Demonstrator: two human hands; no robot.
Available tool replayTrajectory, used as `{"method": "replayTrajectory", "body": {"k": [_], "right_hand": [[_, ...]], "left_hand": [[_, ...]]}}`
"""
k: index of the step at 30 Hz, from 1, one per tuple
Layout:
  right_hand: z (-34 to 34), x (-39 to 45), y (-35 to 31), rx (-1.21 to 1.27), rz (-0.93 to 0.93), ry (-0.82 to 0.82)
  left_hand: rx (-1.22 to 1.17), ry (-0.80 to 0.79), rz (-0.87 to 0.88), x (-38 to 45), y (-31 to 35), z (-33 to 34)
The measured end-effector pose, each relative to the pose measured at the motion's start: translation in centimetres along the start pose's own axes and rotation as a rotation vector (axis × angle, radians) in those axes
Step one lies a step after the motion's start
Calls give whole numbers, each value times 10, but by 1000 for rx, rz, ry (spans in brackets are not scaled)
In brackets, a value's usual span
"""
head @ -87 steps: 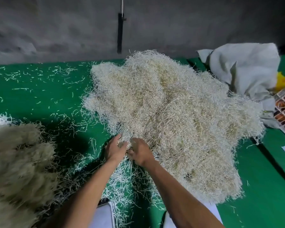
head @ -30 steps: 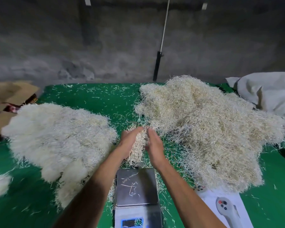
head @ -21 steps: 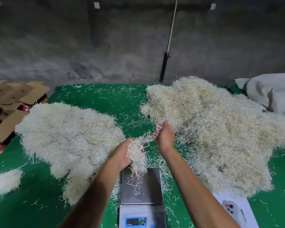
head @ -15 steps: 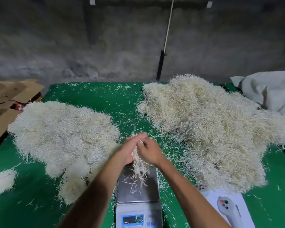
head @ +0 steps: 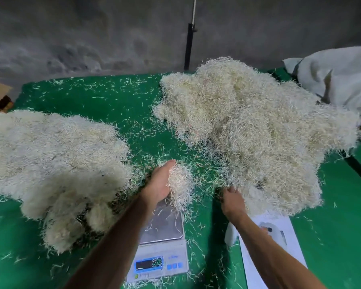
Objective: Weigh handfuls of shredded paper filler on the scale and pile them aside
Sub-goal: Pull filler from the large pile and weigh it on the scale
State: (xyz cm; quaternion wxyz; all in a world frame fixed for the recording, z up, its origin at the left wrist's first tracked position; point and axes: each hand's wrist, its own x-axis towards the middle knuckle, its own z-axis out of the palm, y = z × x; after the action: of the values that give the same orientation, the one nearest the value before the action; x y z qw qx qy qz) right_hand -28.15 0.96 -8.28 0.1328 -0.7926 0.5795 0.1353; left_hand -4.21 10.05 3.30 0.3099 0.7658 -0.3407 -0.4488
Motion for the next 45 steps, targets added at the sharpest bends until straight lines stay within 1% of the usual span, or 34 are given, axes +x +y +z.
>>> {"method": "replayTrajectory", "body": {"k": [2, 4, 5, 6, 7, 8, 10, 11, 12, 13, 14, 15, 17, 18, 20, 22, 23, 24, 25, 26, 28, 30, 32, 33, 34, 35, 36, 37, 38, 39, 40, 42, 44, 45], "right_hand": [[-6, 0, -5, 172, -59, 15], [-23, -7, -21, 435, -141, 75], [-34, -12, -33, 568, -191, 103], [-44, -19, -46, 712, -245, 103], [-52, -26, -56, 850, -306, 90], [-58, -30, -64, 938, -360, 87], [-65, -35, -68, 1052, -381, 127], [-69, -36, -65, 1119, -360, 173], [-72, -37, -61, 1131, -332, 245], [-74, -36, -55, 1073, -310, 327], [-75, -34, -50, 963, -311, 372], [-73, -31, -45, 878, -331, 365], [-68, -25, -41, 744, -395, 226], [-66, -20, -40, 642, -417, 187], [-69, -7, -34, 384, -385, 263], [-86, 2, -33, 207, -304, 332], [-97, 5, -34, 150, -293, 334], [-108, 7, -36, 98, -305, 336], [-118, 8, -40, 60, -318, 327], [-125, 8, -44, 31, -343, 318], [-136, 5, -58, -3, -401, 326], [-145, -1, -73, 40, -443, 364], [-150, -6, -78, 146, -467, 426], [-150, -9, -78, 192, -475, 452], [-147, -12, -74, 212, -466, 464], [-144, -10, -66, 212, -441, 446], [-139, -6, -55, 223, -400, 428], [-131, 0, -43, 251, -339, 416], [-121, 6, -31, 277, -258, 388], [-112, 12, -21, 265, -186, 348], [-104, 18, -11, 220, -129, 323], [-86, 26, 3, 123, -47, 312], [-73, 32, 11, 88, 8, 262], [-68, 33, 11, 89, 15, 230]], "left_hand": [[53, -31, 40, -1, 0, 17], [36, -48, 15, 0, 1, 32], [-3, -63, -11, 4, 2, 37], [-37, -113, -42, 8, 3, 42], [-146, -194, -87, 8, 9, 46], [-309, -254, -127, 8, 17, 48], [-504, -344, -227, 13, 32, 47], [-494, -369, -241, 15, 38, 44], [-397, -333, -223, 19, 43, 40], [-324, -246, -209, 24, 46, 36], [-307, -177, -200, 28, 50, 29], [-347, -160, -170, 30, 56, 21], [-360, -209, -84, 36, 69, 8], [-303, -228, -70, 37, 75, 5], [-53, -242, -44, 38, 77, 2], [301, -276, 33, 40, 73, 8], [452, -243, 75, 44, 68, 10], [539, -173, 111, 50, 64, 12], [556, -74, 120, 55, 61, 11], [512, 26, 111, 60, 60, 11], [352, 132, 38, 67, 63, 14], [64, 165, -99, 74, 66, 20], [-277, 174, -306, 66, 71, 17], [-393, 176, -401, 64, 72, 8], [-441, 171, -445, 67, 70, 0], [-501, 171, -451, 68, 69, -6], [-512, 210, -413, 71, 64, -14], [-605, 301, -359, 73, 64, -19], [-622, 349, -280, 79, 61, -21], [-716, 298, -252, 83, 65, -24], [-755, 303, -236, 89, 66, -25], [-1019, 371, -151, 77, 68, -31], [-1288, 341, -255, 76, 70, -36], [-1380, 350, -255, 77, 71, -38]]}}
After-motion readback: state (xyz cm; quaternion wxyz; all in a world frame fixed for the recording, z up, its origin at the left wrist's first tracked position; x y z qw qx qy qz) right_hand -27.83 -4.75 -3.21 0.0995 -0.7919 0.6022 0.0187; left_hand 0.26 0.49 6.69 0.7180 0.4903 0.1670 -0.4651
